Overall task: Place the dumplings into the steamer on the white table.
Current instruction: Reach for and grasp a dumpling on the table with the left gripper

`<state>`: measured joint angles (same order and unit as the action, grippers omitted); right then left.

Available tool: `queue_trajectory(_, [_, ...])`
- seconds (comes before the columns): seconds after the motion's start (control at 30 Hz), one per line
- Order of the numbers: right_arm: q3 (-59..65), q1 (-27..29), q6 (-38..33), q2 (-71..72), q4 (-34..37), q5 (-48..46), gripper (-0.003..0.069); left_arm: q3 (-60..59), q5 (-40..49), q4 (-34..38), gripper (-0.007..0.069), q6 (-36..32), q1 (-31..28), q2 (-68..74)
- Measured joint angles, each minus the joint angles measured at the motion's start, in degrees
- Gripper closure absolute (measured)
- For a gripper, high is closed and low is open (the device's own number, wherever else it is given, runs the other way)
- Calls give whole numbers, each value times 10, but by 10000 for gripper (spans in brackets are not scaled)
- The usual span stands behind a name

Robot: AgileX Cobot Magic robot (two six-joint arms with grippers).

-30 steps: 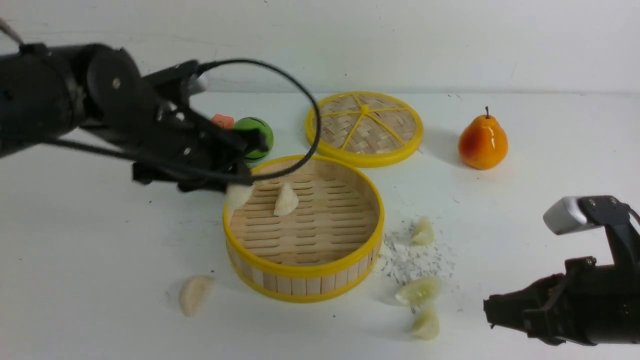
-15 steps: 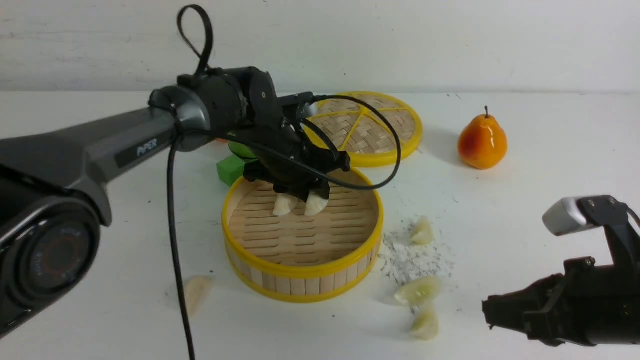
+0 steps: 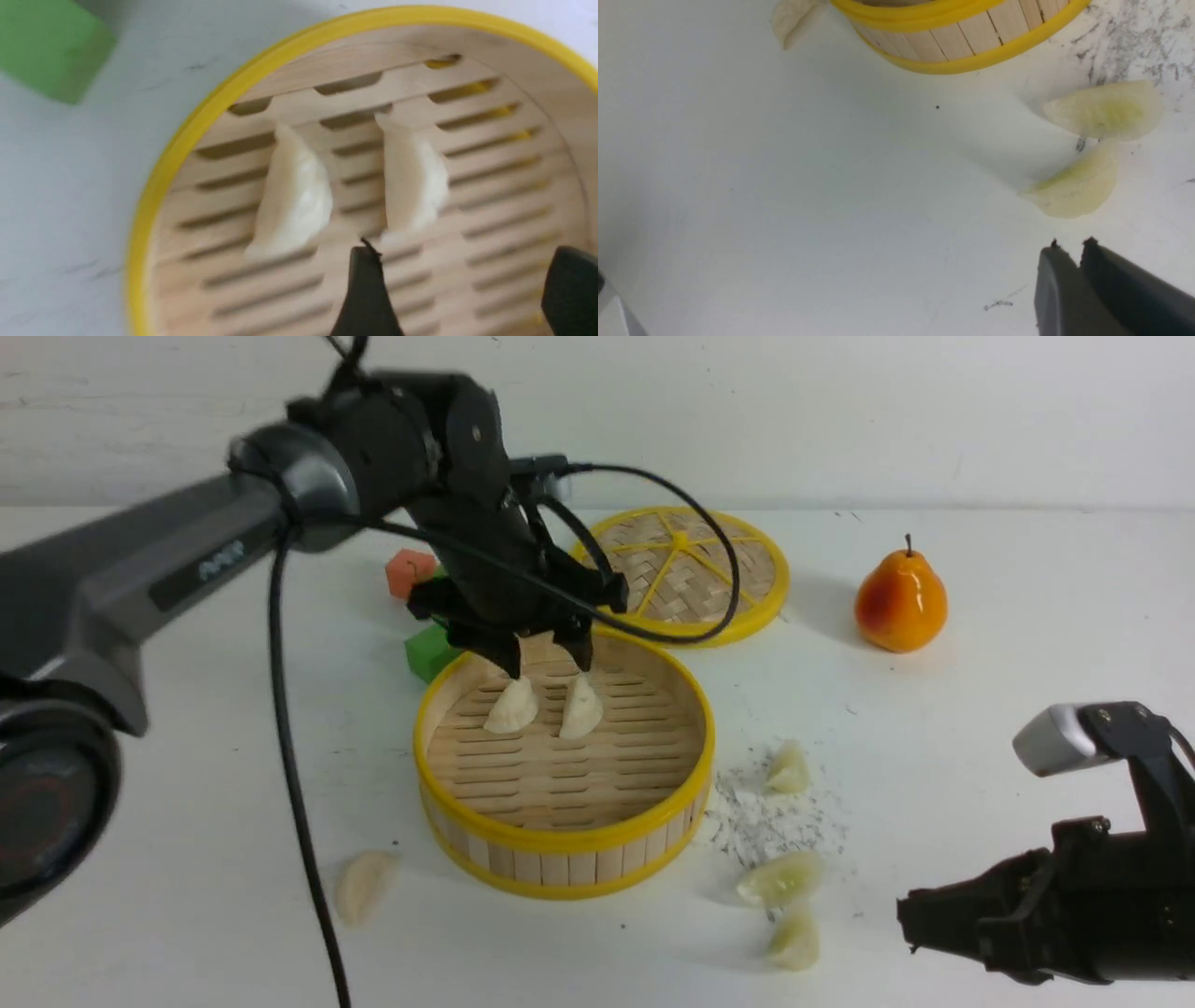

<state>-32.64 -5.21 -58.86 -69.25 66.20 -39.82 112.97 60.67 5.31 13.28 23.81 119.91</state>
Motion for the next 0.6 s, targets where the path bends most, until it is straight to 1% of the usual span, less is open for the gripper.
queue_trajectory(0.1, [0, 0, -1, 0, 0, -4, 585, -31, 54, -45, 161, -8, -1, -67])
queue_trajectory(0.2, [0, 0, -1, 0, 0, -5, 583, -126, 59, -65, 172, -9, -8, -134])
queue_trajectory(0.27, [0, 0, -1, 0, 0, -8, 580, -242, 15, -64, 180, -8, -22, -171])
queue_trajectory(0.3, [0, 0, -1, 0, 0, -8, 580, -252, 9, -63, 181, -8, -24, -176])
queue_trajectory(0.33, [0, 0, -1, 0, 0, -8, 578, -320, -33, -59, 183, -7, -37, -190])
queue_trajectory(0.4, [0, 0, -1, 0, 3, -8, 576, -401, -98, -53, 186, -5, -56, -199])
queue_trajectory(0.5, [0, 0, -1, 0, 12, -8, 575, -474, -170, -44, 188, -15, -73, -196])
queue_trajectory(0.6, [0, 0, -1, 0, 14, -8, 575, -492, -202, -38, 188, -35, -74, -181])
